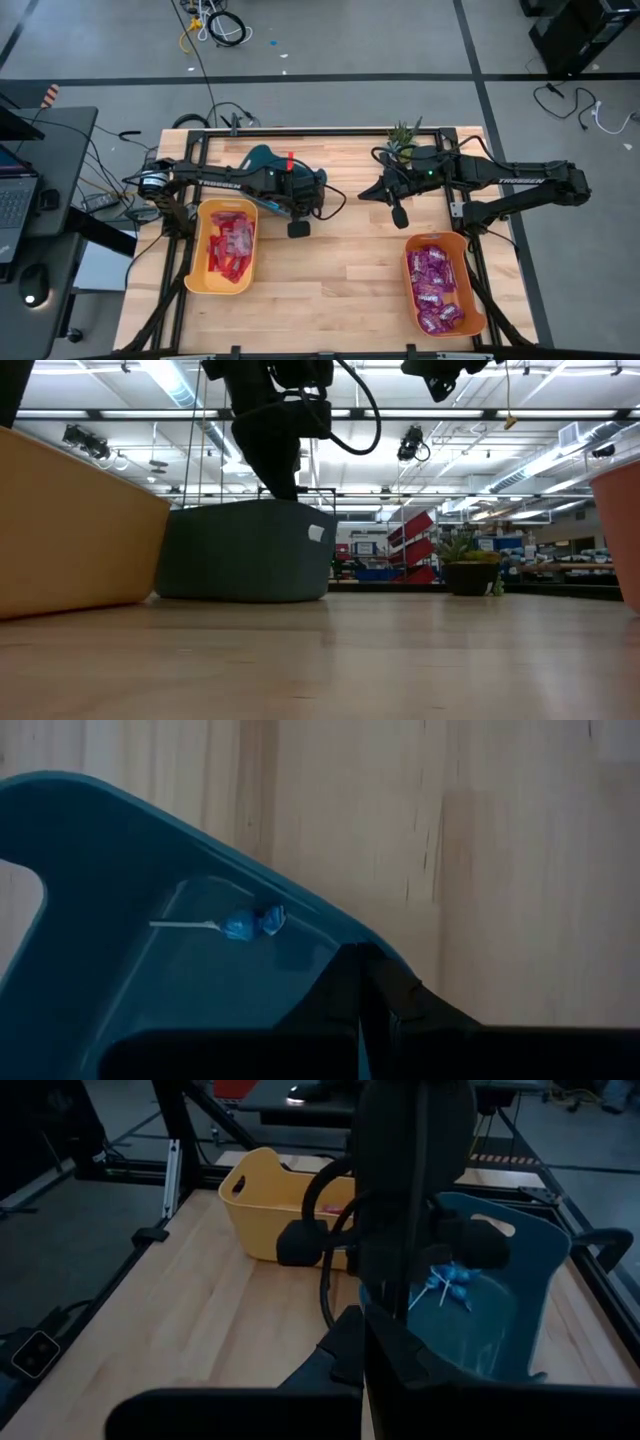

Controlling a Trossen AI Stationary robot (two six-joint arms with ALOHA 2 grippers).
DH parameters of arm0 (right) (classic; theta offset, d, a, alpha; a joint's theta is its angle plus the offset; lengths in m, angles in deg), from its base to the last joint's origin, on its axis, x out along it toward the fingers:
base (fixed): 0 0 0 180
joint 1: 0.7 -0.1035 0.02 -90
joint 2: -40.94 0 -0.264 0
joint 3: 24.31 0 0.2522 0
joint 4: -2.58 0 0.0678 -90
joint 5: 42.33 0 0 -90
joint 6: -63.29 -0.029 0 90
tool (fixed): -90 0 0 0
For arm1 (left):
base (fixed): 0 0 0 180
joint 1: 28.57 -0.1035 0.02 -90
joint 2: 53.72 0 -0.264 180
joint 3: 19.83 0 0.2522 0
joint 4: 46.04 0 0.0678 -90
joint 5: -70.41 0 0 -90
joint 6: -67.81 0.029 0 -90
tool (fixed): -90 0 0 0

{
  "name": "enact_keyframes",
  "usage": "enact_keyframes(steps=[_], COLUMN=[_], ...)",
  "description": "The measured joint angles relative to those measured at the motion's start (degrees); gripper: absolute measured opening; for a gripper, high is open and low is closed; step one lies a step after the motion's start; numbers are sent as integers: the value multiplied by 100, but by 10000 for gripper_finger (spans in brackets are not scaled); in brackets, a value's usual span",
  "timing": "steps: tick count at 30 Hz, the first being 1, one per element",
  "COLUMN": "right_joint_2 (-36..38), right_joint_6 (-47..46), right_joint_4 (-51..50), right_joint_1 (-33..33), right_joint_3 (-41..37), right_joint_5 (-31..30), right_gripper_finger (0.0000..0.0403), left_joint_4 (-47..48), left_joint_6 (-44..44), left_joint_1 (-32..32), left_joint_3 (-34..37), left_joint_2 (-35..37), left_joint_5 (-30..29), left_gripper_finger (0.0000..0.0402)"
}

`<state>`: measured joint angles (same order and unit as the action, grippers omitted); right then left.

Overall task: Sort candy
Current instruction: Move the blue bin to the center of the table

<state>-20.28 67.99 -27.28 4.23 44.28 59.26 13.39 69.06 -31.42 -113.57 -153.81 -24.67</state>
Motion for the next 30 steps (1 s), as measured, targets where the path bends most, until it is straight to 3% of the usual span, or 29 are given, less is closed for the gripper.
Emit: enact_keyframes(steps=[30], right_joint_2=[-1], right_joint_6=[5], right_joint_4=[-77], right_joint_1=[0], right_joint_3=[0], right_joint_5=[1], right_gripper_finger=[0], left_joint_4=[-436], left_joint_6=[141], left_joint_1=[903], left_joint_3=[0], left_joint_2=[4], left_joint_5=[131], left_gripper_finger=[0])
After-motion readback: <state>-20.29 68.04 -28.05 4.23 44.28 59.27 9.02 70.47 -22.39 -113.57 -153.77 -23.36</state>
